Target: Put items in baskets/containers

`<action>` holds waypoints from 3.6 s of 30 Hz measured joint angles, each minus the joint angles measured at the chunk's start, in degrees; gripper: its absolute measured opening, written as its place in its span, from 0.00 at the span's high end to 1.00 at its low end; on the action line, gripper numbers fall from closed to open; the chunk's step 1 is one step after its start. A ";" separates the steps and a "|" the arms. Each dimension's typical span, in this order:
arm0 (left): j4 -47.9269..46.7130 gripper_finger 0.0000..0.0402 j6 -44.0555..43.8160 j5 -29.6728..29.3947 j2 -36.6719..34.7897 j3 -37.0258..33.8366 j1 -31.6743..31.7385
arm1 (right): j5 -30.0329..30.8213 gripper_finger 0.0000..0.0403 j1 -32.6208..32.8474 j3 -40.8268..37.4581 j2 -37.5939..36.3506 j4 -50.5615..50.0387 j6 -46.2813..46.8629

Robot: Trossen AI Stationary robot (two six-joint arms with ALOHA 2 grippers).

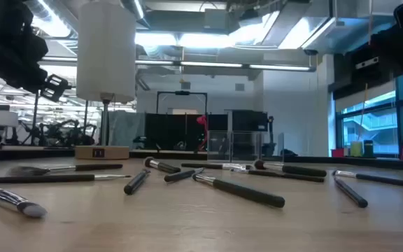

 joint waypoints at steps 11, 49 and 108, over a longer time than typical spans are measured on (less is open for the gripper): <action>-0.01 0.97 -0.02 0.00 0.00 0.02 0.00 | 0.00 0.92 0.00 0.01 0.00 -0.01 0.00; 0.01 0.98 0.00 0.00 0.00 0.01 0.00 | 0.00 0.92 0.02 0.02 0.00 -0.02 0.00; 3.39 0.97 -33.38 15.74 0.00 -0.04 2.30 | 43.06 0.92 -0.02 0.00 18.80 19.26 18.51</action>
